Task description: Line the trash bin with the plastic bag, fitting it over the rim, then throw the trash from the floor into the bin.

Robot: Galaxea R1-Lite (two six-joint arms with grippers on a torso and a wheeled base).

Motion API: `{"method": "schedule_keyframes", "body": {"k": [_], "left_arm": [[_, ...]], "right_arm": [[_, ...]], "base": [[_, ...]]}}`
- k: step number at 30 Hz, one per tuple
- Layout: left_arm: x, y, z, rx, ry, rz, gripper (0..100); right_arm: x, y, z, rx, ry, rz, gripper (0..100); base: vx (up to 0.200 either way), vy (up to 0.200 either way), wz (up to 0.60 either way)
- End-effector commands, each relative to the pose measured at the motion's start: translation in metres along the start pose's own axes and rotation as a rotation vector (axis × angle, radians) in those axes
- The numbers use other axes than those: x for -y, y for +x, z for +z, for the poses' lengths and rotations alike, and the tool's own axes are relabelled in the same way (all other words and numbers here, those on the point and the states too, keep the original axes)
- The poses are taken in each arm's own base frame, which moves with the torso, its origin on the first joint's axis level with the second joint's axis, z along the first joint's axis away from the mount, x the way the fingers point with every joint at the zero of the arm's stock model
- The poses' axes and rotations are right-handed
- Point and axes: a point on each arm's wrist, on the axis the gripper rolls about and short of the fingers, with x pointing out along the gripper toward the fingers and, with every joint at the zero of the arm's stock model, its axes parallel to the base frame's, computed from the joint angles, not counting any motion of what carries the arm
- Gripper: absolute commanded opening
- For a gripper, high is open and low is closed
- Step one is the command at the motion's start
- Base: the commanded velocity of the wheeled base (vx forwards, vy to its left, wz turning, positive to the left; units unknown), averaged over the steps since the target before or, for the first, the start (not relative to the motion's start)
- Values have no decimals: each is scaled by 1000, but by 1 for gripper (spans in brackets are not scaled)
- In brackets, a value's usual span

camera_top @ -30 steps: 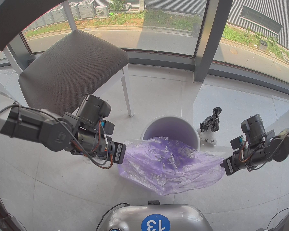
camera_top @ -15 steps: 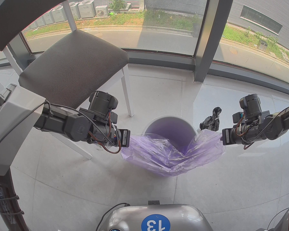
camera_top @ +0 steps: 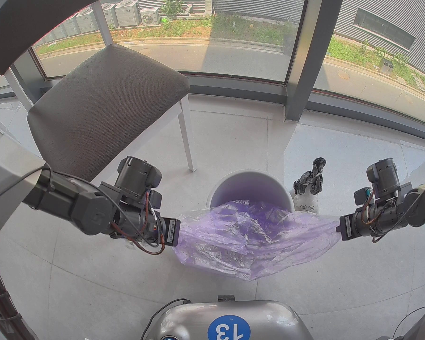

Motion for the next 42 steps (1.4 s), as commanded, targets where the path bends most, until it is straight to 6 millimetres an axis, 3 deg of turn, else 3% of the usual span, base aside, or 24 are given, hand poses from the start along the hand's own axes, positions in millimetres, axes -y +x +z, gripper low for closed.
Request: {"method": "schedule_keyframes", "body": {"k": [1, 10, 18, 24, 36, 42], "left_arm": [[7, -17, -14, 12, 21, -18, 0], [10, -4, -20, -29, 30, -13, 0], [0, 37, 15, 36, 7, 4, 0], [-8, 52, 32, 70, -20, 9, 0], [-21, 56, 36, 147, -42, 13, 0], [-20, 50, 25, 182, -34, -4, 0]], "right_arm": [[-1, -19, -14, 15, -8, 6, 0], [-4, -7, -21, -39, -18, 12, 0], [-2, 37, 15, 40, 11, 7, 0], [11, 42, 44, 154, 138, 12, 0], [20, 53, 9, 64, 111, -11, 0], [23, 81, -16, 54, 89, -13, 0]], "base": [[0, 0, 0], [0, 0, 0], [0, 0, 0], [0, 0, 0], [0, 0, 0], [0, 0, 0]]}}
